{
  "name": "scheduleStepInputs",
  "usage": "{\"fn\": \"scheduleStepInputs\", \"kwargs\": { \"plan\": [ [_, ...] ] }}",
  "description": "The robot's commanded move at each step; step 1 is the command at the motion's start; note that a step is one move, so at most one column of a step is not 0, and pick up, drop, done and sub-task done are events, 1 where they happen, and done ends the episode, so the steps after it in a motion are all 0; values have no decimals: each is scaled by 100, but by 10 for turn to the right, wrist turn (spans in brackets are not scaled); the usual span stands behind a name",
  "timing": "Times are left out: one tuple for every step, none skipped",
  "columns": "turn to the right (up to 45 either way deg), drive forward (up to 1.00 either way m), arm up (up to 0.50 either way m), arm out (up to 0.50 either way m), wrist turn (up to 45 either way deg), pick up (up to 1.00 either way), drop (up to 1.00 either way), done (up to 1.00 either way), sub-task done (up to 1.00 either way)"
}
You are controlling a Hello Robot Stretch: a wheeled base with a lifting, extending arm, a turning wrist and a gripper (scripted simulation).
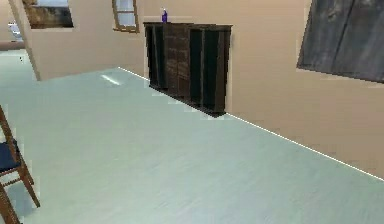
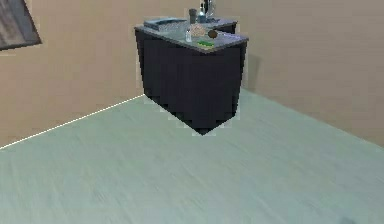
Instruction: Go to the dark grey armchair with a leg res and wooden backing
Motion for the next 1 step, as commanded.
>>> {"fn": "scheduleStepInputs", "kwargs": {
  "plan": [
    [0, 55, 0, 0, 0, 0, 0, 0, 0]
  ]
}}
